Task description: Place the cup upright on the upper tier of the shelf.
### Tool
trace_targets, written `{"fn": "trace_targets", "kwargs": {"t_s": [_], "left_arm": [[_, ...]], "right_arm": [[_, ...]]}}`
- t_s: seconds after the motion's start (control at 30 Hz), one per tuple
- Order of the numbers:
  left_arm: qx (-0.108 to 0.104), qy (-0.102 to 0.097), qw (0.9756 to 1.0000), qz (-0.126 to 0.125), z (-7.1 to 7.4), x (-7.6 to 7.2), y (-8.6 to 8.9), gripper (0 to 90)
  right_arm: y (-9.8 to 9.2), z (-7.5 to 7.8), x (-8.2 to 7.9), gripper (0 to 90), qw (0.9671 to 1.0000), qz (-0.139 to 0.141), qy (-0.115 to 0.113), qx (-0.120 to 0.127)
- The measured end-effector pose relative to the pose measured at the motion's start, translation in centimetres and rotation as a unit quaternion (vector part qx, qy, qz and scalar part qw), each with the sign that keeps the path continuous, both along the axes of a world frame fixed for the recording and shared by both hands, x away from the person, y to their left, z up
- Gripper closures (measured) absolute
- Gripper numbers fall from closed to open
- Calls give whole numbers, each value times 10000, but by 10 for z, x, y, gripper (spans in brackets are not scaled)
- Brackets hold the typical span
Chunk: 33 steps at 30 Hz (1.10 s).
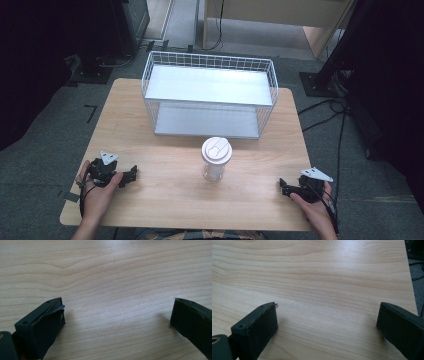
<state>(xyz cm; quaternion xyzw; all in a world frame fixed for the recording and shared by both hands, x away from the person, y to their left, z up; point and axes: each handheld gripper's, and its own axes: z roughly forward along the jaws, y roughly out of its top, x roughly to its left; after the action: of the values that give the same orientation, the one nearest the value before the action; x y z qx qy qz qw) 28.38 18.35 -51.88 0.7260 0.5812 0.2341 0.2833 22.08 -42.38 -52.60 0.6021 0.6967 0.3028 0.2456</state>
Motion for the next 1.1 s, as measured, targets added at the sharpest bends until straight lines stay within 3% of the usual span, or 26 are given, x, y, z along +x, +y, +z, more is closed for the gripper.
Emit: {"fn": "trace_targets", "kwargs": {"t_s": [0.1, 0.2, 0.33, 0.5, 0.67, 1.1], "left_arm": [[0, -1, 10000, 3, 0, 0, 0, 0], [-1, -2, 10000, 4, 0, 0, 0, 0], [-1, -2, 10000, 4, 0, 0, 0, 0], [0, -1, 10000, 3, 0, 0, 0, 0], [-1, -2, 10000, 4, 0, 0, 0, 0], [-1, -2, 10000, 3, 0, 0, 0, 0]], "right_arm": [[5, 1, -1, 39, 10000, -10, -61, -4], [13, 7, -1, 39, 9996, 62, -154, 244], [33, 21, -2, 39, 9983, 291, -425, 263], [53, 30, -1, 39, 9967, 529, -566, 241], [78, 45, 0, 39, 9929, 851, -785, 277], [113, 60, 5, 40, 9864, 1301, -929, 391]]}}
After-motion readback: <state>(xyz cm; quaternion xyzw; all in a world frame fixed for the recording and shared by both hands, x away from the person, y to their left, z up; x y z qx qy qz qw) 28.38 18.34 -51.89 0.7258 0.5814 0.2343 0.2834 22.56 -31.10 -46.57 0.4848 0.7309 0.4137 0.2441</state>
